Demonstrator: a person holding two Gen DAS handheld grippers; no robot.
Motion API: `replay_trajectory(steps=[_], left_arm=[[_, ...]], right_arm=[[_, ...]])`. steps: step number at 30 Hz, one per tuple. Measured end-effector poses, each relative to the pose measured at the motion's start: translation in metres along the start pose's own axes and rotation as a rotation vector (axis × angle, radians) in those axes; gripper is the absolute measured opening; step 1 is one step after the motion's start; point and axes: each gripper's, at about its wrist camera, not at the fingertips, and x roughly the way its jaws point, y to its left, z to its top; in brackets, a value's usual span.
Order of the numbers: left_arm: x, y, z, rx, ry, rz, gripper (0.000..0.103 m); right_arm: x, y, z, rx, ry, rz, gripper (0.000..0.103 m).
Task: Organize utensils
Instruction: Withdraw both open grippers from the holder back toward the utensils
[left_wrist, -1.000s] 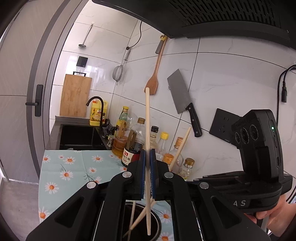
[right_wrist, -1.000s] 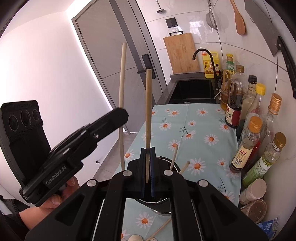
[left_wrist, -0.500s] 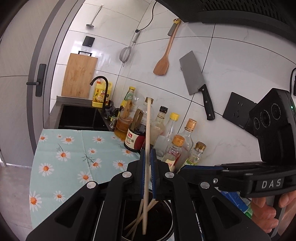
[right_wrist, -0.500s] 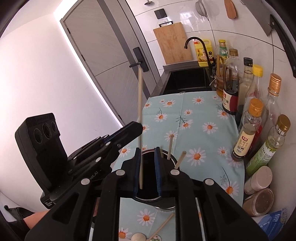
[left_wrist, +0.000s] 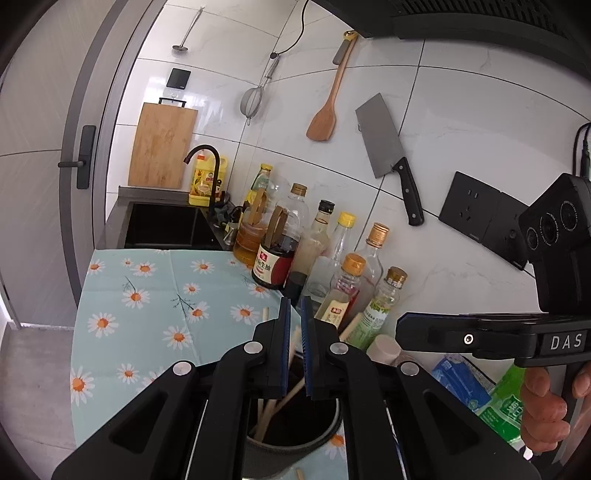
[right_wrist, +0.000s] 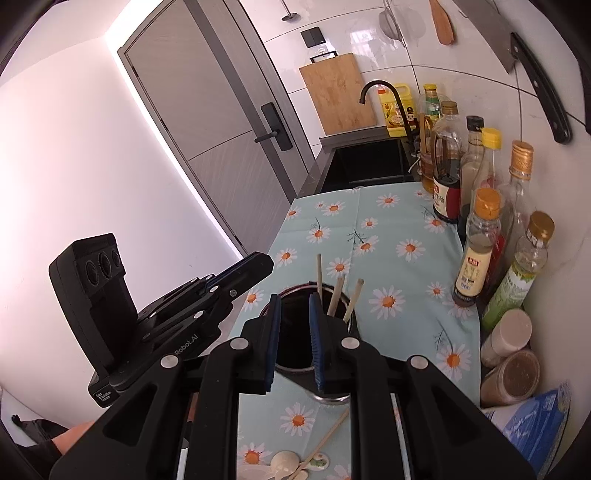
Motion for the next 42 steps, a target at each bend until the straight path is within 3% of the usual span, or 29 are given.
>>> replay_trajectory(steps=[5, 7, 8, 16, 30, 33, 42], left_arm=[[-0.017, -0.005, -0.007, -0.002, 0.015, 0.010, 0.007], [-0.028, -0.007, -0.010, -0.022, 0.013, 0.020, 0.036], [-0.032, -0.007, -0.011, -0.027, 0.009, 0.023, 0.038], [-0.063, -0.021, -0.026, -0.020, 0.051, 0.014, 0.038], [-0.067, -0.023, -0.096, -0.063, 0.322, 0.006, 0.038], [-0.065, -0.021, -0.112, -0.073, 0.369, 0.001, 0.038], [-0.066, -0.021, -0.145, -0.089, 0.476, -0.037, 0.038]], right_arm=[[-0.011, 0.008, -0.018, 0.003, 0.011, -0.002, 0.018], [-0.016, 0.009, -0.025, 0.010, 0.013, -0.004, 0.021], [-0.018, 0.009, -0.030, 0.014, 0.014, -0.002, 0.023], [-0.028, -0.001, -0.066, 0.079, 0.072, -0.034, 0.027], [0.006, -0.052, -0.149, 0.394, 0.365, -0.182, 0.028], [0.018, -0.060, -0.173, 0.455, 0.444, -0.179, 0.028], [0.036, -0.072, -0.210, 0.526, 0.590, -0.246, 0.028]])
